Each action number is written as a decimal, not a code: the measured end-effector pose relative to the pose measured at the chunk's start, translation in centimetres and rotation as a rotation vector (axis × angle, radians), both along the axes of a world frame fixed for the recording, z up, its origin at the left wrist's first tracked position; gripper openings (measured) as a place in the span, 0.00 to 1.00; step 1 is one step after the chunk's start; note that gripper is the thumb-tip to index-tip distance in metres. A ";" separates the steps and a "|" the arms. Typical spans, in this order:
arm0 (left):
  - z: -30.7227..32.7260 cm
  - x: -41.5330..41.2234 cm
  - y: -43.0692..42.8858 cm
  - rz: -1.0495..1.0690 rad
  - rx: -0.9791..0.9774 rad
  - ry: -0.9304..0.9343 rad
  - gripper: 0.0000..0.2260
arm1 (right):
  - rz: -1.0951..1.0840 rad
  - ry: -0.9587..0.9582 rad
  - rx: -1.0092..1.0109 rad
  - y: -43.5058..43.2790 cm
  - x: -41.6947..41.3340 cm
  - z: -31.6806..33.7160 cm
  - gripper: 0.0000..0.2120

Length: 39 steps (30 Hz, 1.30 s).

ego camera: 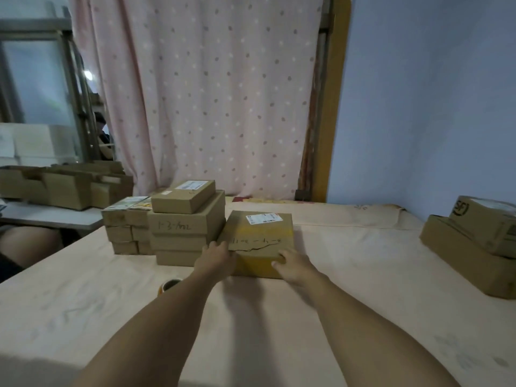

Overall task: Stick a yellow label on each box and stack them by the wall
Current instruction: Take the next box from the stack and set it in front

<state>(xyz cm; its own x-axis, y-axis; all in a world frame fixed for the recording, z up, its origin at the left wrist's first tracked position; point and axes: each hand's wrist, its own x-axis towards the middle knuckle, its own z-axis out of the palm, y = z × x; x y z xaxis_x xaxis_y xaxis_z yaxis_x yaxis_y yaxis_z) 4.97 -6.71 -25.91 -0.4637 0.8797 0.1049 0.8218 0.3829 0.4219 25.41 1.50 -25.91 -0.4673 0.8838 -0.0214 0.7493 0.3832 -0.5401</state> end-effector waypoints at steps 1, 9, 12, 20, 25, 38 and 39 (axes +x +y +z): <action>-0.4 0.0 0.1 0.005 0.002 -0.018 0.18 | -0.004 -0.021 0.016 -0.1 0.1 -0.2 0.28; -2.3 1.1 0.6 0.079 0.081 -0.104 0.22 | -0.056 -0.031 0.181 -1.1 0.9 -0.9 0.17; -2.9 1.4 0.7 0.056 0.115 -0.148 0.21 | -0.089 -0.030 0.194 -1.5 1.5 -1.0 0.15; -2.8 2.4 -0.9 0.057 0.240 -0.182 0.13 | -0.291 -0.148 0.331 -3.1 4.2 -0.2 0.15; -2.1 2.3 -2.2 0.062 0.177 -0.173 0.14 | -0.438 -0.053 0.241 -4.4 5.7 0.4 0.21; -0.3 2.0 -6.0 0.000 -0.026 -0.347 0.12 | -0.496 -0.023 -0.042 -7.1 8.3 1.3 0.23; -0.3 2.0 -6.2 -0.015 -0.030 -0.358 0.12 | -0.509 -0.036 -0.038 -7.2 8.1 1.4 0.23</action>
<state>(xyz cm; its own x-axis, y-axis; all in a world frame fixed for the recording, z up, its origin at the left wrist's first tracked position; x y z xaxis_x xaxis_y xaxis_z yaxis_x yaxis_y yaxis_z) 6.94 -12.89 -26.17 -0.4530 0.8872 -0.0877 0.6301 0.3882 0.6725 33.48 -5.67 -24.54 0.0235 0.9976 -0.0659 0.8544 -0.0542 -0.5168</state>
